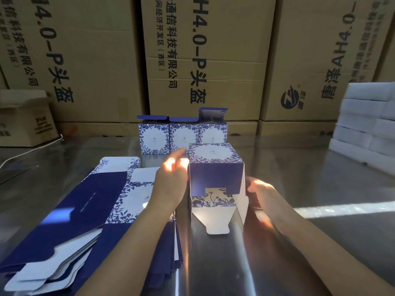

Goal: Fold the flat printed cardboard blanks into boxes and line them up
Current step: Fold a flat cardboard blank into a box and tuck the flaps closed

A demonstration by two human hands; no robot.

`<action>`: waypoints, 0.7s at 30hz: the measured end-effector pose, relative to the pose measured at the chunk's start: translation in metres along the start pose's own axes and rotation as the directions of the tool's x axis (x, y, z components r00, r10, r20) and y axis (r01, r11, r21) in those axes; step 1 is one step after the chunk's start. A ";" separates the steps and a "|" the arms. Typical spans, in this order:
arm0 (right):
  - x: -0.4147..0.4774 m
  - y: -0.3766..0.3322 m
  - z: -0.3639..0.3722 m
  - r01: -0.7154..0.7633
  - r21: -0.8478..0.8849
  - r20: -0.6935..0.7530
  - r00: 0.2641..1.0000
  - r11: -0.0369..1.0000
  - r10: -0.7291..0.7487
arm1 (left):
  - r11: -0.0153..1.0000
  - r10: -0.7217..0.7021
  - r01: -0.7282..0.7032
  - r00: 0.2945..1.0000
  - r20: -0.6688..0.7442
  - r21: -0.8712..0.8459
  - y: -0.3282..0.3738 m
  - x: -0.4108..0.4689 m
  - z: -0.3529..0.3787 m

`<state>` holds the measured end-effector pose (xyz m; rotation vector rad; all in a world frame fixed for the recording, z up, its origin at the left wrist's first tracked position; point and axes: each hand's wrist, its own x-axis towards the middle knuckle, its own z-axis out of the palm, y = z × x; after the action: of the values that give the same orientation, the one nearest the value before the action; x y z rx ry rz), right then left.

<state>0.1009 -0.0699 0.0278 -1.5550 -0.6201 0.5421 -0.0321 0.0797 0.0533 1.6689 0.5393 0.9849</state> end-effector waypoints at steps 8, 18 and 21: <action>-0.004 -0.004 -0.010 0.143 0.026 0.005 0.990 0.989 -0.143 | 0.985 0.056 -0.036 0.992 0.113 -0.169 0.005 0.002 -0.008; -0.005 -0.008 -0.018 0.272 0.163 0.116 0.949 0.948 -0.292 | 0.932 0.193 -0.165 0.979 0.058 -0.323 0.008 -0.007 -0.003; -0.006 -0.008 -0.017 0.254 0.223 0.170 0.941 0.941 -0.294 | 0.929 0.226 -0.203 0.973 0.040 -0.309 0.007 -0.007 -0.002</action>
<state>0.1071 -0.0859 0.0367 -1.2084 -0.8960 0.5339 -0.0386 0.0734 0.0575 1.5000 0.1447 1.0972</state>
